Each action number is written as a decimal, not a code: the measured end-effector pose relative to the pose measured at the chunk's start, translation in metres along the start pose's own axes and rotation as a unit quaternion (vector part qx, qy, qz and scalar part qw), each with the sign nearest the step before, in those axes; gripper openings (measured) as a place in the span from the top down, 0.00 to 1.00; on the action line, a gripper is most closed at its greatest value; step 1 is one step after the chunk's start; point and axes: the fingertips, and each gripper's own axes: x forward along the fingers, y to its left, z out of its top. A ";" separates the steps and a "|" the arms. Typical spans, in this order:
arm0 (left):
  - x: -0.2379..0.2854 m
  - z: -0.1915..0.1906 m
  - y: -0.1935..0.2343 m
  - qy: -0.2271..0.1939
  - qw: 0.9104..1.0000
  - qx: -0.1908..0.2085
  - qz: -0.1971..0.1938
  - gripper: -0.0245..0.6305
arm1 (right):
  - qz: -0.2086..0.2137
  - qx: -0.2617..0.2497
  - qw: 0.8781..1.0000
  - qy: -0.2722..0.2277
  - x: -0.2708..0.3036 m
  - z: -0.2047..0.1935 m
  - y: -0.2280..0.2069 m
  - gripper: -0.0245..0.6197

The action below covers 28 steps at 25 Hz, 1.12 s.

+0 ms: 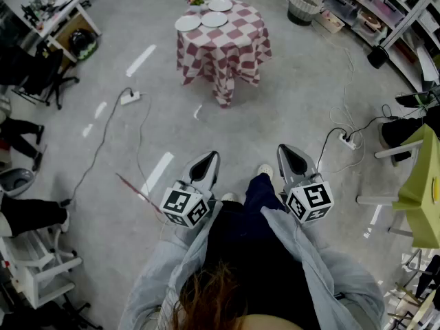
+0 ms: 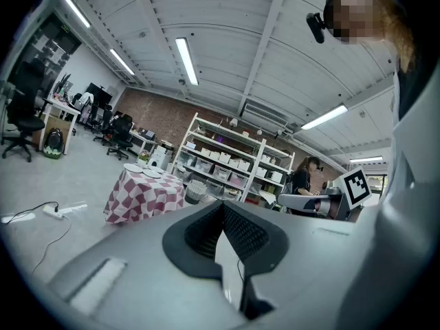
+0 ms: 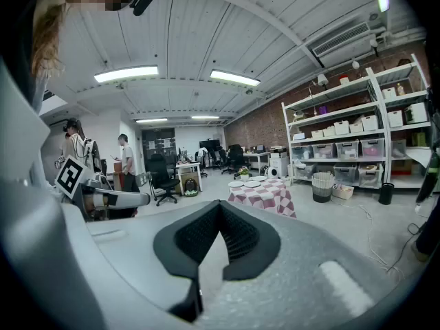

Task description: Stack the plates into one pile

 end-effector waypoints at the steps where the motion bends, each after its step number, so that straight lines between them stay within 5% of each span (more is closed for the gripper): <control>1: -0.002 -0.001 0.000 0.001 1.000 0.001 0.000 0.94 | 0.000 0.000 1.000 0.001 -0.001 -0.001 0.002 0.96; 14: -0.020 -0.007 0.012 0.009 1.000 -0.006 0.006 0.94 | -0.006 0.014 1.000 0.007 0.003 -0.014 0.018 0.96; 18: -0.017 -0.007 0.017 0.002 1.000 -0.022 0.006 0.74 | 0.009 0.039 0.999 0.006 0.009 -0.017 0.019 0.66; 21: -0.010 -0.005 0.026 -0.005 0.999 -0.031 0.016 0.61 | 0.008 0.037 0.999 0.013 0.017 -0.018 0.009 0.64; 28: 0.024 0.006 0.049 -0.013 0.999 -0.030 0.037 0.58 | 0.035 0.058 0.997 0.021 0.056 -0.011 -0.022 0.54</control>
